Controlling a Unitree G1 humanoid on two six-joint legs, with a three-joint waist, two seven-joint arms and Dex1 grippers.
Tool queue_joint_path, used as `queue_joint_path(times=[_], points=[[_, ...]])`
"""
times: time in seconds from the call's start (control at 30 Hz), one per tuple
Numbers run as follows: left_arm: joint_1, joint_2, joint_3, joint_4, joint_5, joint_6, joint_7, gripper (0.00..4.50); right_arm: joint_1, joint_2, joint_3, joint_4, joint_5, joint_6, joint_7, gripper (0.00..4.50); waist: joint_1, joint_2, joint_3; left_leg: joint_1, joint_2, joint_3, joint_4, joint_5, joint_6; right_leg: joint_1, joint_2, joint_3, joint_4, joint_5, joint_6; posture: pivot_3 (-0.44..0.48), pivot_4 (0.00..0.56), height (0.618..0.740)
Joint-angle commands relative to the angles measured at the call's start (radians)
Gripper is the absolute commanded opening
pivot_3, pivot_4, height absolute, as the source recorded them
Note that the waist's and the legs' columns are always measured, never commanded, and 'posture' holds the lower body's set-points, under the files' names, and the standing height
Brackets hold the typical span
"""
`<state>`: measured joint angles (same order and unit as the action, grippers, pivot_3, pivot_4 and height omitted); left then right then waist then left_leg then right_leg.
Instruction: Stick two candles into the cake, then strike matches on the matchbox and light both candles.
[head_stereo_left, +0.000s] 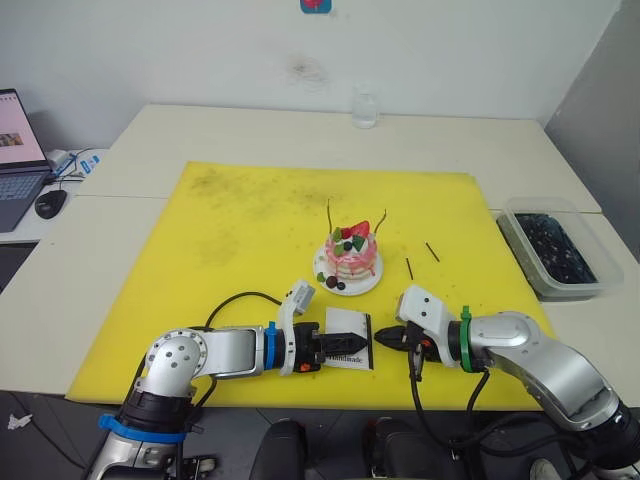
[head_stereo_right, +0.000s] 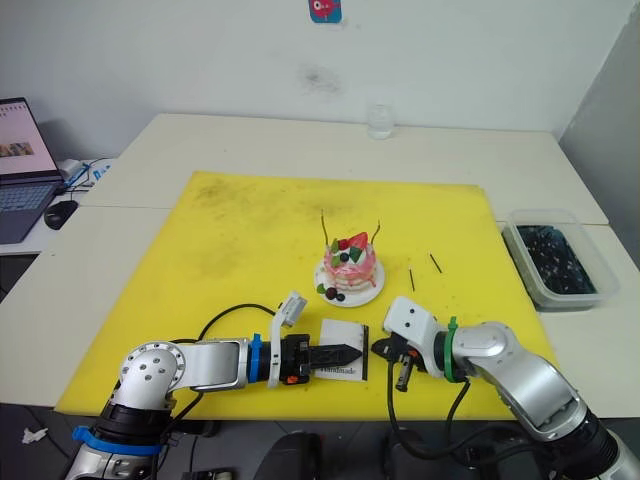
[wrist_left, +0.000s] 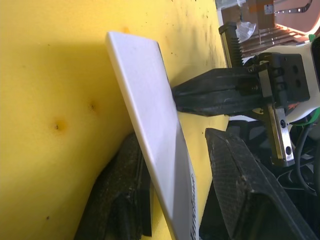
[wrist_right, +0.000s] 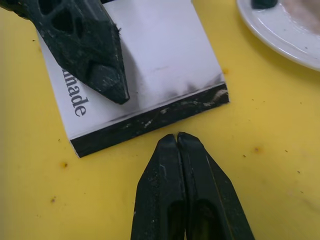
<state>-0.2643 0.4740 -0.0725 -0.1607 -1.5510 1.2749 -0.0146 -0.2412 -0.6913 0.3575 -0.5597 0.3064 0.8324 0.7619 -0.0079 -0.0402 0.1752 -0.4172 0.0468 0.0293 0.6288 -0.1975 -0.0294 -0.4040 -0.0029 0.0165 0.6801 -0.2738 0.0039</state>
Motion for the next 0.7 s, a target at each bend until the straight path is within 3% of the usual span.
queue_joint_path(times=[0.03, 0.57, 0.7], points=[[0.006, -0.003, 0.011, 0.014, 0.031, 0.0, 0.018, 1.97, -0.005, 0.007, 0.012, -0.013, 0.007, -0.006, 0.014, 0.0, 0.0, 0.0, 0.0, 0.0, 0.0, 0.0, 0.0, 0.0, 0.0, 0.0, 0.0, 0.0, 0.0, 0.0, 0.0, 0.0, 0.15, 0.74], [0.01, -0.009, 0.013, 0.016, 0.037, 0.002, 0.025, 1.97, -0.011, 0.022, 0.012, -0.023, 0.012, 0.013, 0.016, 0.0, 0.0, 0.0, 0.0, 0.0, 0.0, 0.0, 0.0, 0.0, 0.0, 0.0, 0.0, 0.0, 0.0, 0.0, 0.0, 0.0, 0.15, 0.74], [0.013, -0.01, 0.014, 0.018, 0.046, 0.003, 0.023, 1.08, -0.011, 0.022, 0.012, -0.025, 0.012, 0.018, 0.013, 0.0, 0.0, 0.0, 0.0, 0.0, 0.0, 0.0, 0.0, 0.0, 0.0, 0.0, 0.0, 0.0, 0.0, 0.0, 0.0, 0.0, 0.15, 0.74]])
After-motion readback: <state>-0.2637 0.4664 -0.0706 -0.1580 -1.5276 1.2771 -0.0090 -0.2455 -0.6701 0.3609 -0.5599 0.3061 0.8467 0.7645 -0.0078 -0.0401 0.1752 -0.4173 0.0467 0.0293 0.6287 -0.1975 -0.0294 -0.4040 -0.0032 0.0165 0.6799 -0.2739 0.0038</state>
